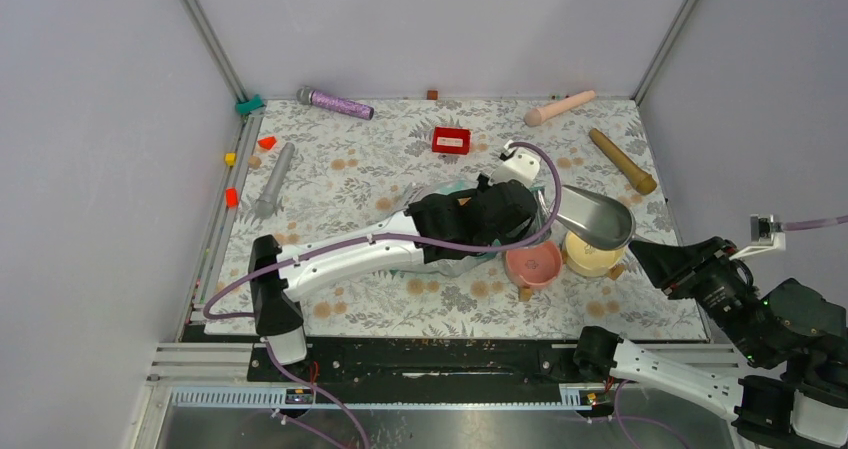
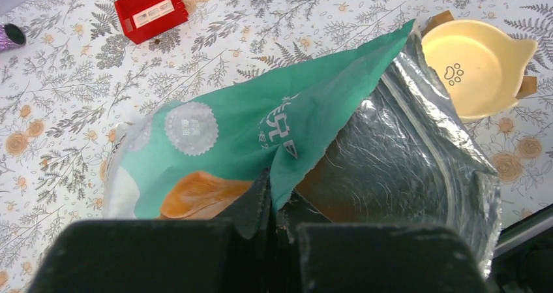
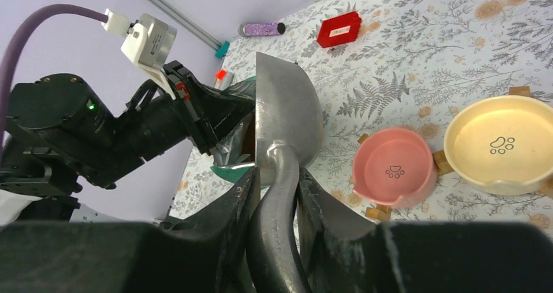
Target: Serve the pet food
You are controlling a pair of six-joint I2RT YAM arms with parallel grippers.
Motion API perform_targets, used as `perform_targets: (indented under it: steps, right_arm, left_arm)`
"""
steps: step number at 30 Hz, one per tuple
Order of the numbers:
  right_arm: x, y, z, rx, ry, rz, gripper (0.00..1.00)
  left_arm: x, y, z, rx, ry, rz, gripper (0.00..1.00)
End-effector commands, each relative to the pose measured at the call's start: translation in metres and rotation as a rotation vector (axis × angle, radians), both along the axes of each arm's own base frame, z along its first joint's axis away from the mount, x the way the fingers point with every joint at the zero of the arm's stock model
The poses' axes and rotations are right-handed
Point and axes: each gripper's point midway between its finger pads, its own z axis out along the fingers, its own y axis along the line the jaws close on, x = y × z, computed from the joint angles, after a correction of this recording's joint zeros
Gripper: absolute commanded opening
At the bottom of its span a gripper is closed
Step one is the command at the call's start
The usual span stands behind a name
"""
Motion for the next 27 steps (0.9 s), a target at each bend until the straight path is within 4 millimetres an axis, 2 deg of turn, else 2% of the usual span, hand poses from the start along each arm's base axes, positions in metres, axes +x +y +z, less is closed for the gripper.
perform_targets:
  steps: [1,7,11,15,18,24,27]
  right_arm:
    - [0.007,0.021,-0.005,-0.073,0.053,0.013,0.00]
    - [0.023,0.043,-0.028,-0.195,0.136,-0.034,0.00]
    - [0.028,0.073,-0.030,-0.241,0.163,0.026,0.00]
    - [0.031,0.103,-0.047,-0.304,0.242,0.074,0.00]
    - [0.030,0.123,-0.063,-0.348,0.307,0.117,0.00]
    - [0.038,0.128,-0.088,-0.441,0.405,0.094,0.00]
    - [0.053,0.125,-0.104,-0.461,0.458,0.032,0.00]
  left_arm:
    - [0.005,-0.007,0.050,-0.138,-0.090,0.040,0.00]
    - [-0.001,-0.004,0.064,-0.130,-0.130,0.029,0.00]
    - [0.000,-0.002,0.078,-0.096,-0.160,0.008,0.00]
    - [0.002,0.007,0.094,0.024,-0.215,-0.020,0.00]
    - [0.003,0.023,0.099,0.166,-0.261,-0.025,0.00]
    - [0.002,0.053,0.091,0.289,-0.276,0.011,0.00]
    - [-0.002,0.051,0.088,0.244,-0.249,0.005,0.00]
